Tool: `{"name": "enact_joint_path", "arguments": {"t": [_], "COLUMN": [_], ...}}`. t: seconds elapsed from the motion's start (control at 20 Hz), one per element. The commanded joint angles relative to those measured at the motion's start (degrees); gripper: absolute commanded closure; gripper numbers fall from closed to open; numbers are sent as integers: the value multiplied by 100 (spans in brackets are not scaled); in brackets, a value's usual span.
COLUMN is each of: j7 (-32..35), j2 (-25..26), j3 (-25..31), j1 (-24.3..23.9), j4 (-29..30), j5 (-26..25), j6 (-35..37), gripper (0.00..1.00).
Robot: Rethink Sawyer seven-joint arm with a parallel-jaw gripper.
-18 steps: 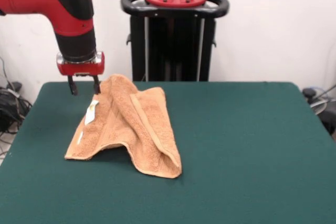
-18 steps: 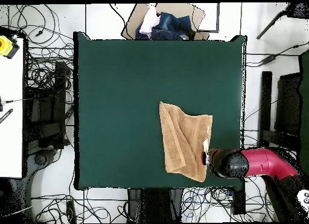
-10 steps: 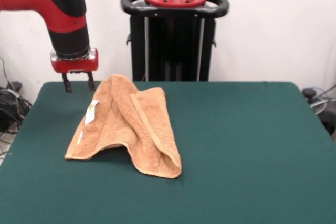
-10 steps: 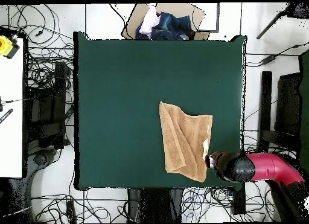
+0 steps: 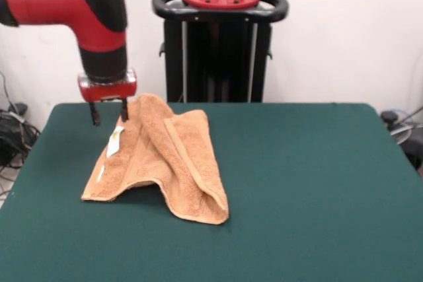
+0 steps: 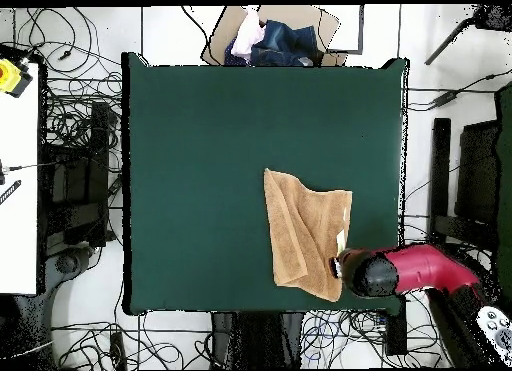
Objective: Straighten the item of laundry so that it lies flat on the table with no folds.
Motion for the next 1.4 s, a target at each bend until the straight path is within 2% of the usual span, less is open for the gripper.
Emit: {"name": "enact_joint_path", "arguments": {"t": [0.05, 0.3, 0.7, 1.4], "j7": [724, 856, 758, 560], "j2": [453, 571, 833, 999], "j3": [-540, -800, -1129, -1420], "j1": [827, 978, 1190, 1339], "j4": [-84, -176, -486, -738], "j5": [-845, -943, -828, -811], "j6": [-820, -1139, -1426, -1712], "gripper": [0, 0, 0, 0]}}
